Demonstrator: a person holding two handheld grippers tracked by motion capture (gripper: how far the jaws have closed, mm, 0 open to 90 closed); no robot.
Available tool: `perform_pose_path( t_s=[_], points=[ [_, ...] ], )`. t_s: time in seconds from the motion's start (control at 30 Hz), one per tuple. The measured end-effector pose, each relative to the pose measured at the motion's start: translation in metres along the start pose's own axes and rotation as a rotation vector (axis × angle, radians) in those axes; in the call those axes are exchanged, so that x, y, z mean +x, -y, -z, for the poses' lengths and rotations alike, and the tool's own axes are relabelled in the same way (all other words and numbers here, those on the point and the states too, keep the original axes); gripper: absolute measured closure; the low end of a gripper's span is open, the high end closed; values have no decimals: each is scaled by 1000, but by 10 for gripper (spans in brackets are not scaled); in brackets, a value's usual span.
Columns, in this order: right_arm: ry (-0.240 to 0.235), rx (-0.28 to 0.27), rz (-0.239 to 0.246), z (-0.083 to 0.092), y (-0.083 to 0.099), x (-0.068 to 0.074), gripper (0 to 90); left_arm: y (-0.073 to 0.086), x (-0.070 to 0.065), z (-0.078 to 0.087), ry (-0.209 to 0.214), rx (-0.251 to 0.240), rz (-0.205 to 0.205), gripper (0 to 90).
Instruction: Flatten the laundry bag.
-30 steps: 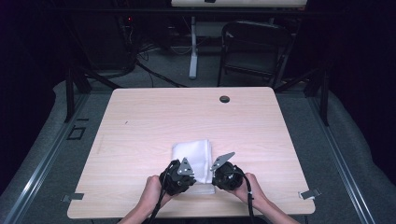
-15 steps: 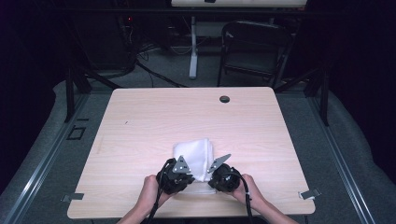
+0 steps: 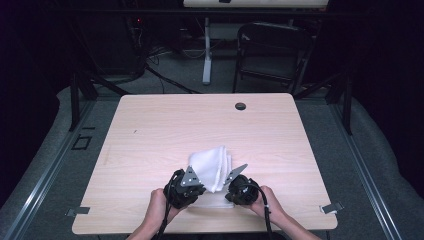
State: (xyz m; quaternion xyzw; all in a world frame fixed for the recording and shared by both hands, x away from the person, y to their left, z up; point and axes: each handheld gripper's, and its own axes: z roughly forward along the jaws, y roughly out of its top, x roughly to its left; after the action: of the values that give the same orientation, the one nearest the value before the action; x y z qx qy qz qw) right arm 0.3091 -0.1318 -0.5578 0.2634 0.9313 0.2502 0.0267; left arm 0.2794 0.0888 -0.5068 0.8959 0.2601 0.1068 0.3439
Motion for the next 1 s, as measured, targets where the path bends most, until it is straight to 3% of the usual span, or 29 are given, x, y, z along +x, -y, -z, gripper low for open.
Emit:
perform_pose_path(
  t_s=[0.2,0.63,1.0],
  points=[
    [-2,5,2,1,0,-2,900,3,5,8,-32,-42,30,868],
    [-8,12,-9,2,2,-5,900,8,9,18,-74,-53,48,866],
    [-8,19,-17,4,4,-8,900,19,19,30,-128,-76,105,866]
  ],
)
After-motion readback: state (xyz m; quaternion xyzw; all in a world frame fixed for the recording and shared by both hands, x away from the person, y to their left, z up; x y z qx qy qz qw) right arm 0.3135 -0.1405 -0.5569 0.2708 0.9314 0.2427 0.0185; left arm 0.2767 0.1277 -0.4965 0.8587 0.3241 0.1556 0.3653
